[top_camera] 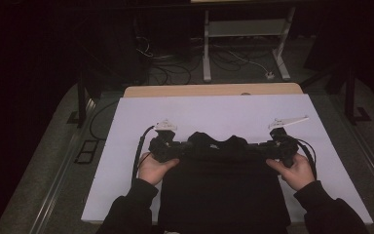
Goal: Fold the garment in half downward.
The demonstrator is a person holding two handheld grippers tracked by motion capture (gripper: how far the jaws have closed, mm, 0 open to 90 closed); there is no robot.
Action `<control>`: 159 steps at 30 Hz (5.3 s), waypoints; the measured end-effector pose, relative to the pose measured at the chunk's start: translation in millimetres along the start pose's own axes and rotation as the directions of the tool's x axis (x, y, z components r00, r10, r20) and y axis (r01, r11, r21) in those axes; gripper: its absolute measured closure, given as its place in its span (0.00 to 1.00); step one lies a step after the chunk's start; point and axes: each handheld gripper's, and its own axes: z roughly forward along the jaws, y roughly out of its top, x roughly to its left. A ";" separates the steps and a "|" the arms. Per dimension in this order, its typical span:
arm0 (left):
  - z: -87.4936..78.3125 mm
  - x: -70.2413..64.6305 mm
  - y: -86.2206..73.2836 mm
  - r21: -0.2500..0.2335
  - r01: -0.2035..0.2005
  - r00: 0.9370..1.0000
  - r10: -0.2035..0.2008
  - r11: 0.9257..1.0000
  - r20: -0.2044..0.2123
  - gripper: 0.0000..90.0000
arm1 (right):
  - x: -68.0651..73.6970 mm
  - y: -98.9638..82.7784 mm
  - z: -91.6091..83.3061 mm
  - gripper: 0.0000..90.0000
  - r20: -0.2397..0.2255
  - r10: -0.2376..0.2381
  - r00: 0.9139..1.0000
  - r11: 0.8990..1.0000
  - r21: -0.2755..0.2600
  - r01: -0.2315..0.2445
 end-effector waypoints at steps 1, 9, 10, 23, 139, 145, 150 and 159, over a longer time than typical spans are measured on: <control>-0.8 -0.9 -0.9 0.003 -0.002 1.000 0.002 1.000 0.003 0.93 | 0.9 -0.3 -0.4 0.95 -0.001 -0.001 1.000 1.000 0.000 0.001; -7.6 -8.8 -7.5 0.003 -0.008 1.000 0.008 1.000 0.008 0.93 | 9.3 -5.1 -5.1 0.95 -0.010 -0.011 1.000 1.000 -0.001 0.011; -8.0 -9.8 -8.3 0.002 -0.008 1.000 0.008 1.000 0.009 0.93 | 10.9 -6.1 -6.1 0.95 -0.013 -0.013 1.000 1.000 -0.004 0.013; -12.7 -18.9 -20.2 0.027 -0.018 1.000 0.018 0.999 0.016 0.93 | 23.4 -17.8 -7.2 0.95 -0.027 -0.030 0.999 0.999 0.023 0.030; -32.2 -43.8 -64.8 0.195 -0.015 0.996 -0.003 0.981 0.090 0.14 | 37.2 -65.2 -23.8 0.26 -0.049 -0.006 0.999 0.990 0.141 0.013; -34.6 -36.0 -56.7 0.201 -0.021 0.994 -0.001 0.979 0.112 0.01 | 27.2 -60.1 -37.1 0.15 -0.023 0.002 1.000 0.994 0.111 0.000; -36.7 -30.9 -51.0 0.182 -0.031 0.994 0.013 0.983 0.104 0.00 | 19.6 -56.1 -45.6 0.01 -0.011 0.004 1.000 0.995 0.100 -0.003; -43.4 -23.1 -41.7 0.148 -0.062 0.995 0.050 0.987 0.086 0.00 | 7.0 -50.7 -54.1 0.00 0.006 0.012 1.000 0.997 0.082 -0.012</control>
